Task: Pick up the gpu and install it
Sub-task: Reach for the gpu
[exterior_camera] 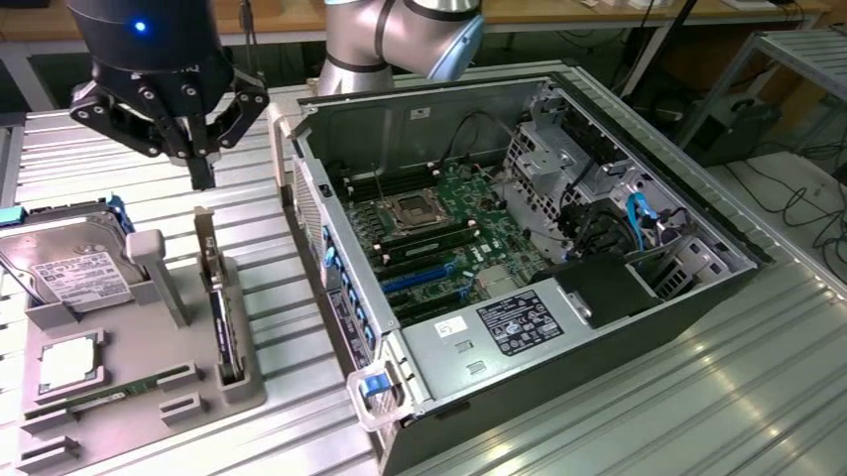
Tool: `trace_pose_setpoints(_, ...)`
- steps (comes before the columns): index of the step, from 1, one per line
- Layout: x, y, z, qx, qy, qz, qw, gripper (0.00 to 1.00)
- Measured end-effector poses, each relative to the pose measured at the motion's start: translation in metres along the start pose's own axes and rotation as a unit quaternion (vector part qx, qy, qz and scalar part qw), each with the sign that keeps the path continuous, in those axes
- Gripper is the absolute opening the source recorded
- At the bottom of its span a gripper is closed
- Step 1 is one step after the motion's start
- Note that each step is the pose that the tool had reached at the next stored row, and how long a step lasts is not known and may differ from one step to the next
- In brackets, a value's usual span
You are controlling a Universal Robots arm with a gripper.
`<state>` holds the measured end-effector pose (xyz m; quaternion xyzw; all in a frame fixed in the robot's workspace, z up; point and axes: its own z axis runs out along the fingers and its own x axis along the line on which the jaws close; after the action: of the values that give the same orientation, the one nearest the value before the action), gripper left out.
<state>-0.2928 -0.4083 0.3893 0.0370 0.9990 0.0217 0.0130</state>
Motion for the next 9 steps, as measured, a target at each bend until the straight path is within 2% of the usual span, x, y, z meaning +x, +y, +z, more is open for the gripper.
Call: trace_pose_setpoints(9,0.006,-0.0204,0.0007,-0.0002,0.0002,-0.006,1.0,0.11)
